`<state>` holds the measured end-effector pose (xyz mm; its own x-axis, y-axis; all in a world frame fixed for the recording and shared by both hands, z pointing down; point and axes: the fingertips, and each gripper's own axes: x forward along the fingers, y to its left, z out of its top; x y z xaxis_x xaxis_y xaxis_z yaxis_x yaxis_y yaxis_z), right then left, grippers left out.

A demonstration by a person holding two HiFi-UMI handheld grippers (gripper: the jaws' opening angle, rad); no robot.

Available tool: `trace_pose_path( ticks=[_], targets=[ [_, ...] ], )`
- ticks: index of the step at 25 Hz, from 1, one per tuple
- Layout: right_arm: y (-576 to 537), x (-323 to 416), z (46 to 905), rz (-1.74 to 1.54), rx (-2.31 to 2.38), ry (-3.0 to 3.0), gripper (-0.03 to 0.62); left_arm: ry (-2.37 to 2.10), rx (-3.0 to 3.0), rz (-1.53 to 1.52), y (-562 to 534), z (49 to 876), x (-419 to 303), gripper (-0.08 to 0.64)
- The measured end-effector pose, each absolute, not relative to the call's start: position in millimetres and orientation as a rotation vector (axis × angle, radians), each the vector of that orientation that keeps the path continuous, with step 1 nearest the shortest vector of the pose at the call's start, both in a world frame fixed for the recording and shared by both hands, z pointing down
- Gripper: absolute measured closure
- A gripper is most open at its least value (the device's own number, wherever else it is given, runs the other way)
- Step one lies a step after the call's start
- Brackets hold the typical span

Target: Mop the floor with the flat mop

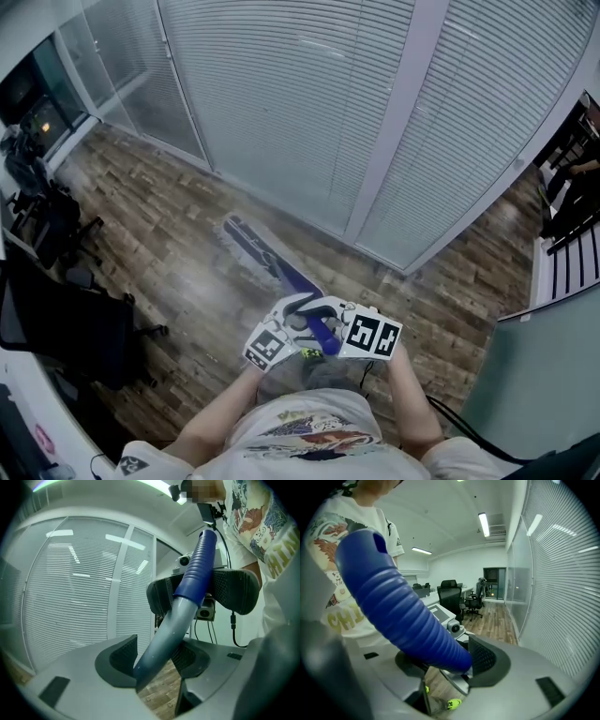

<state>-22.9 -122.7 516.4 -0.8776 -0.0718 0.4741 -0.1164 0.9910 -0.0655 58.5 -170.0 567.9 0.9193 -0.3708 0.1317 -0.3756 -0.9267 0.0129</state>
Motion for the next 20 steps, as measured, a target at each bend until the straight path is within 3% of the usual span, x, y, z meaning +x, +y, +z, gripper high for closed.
trace_pose_path(
  ticks=[20],
  targets=[
    [-300,59,529,0.119,0.199,-2.673,0.401,-0.625,3.068,0.276,-344,583,131,0.372]
  ],
)
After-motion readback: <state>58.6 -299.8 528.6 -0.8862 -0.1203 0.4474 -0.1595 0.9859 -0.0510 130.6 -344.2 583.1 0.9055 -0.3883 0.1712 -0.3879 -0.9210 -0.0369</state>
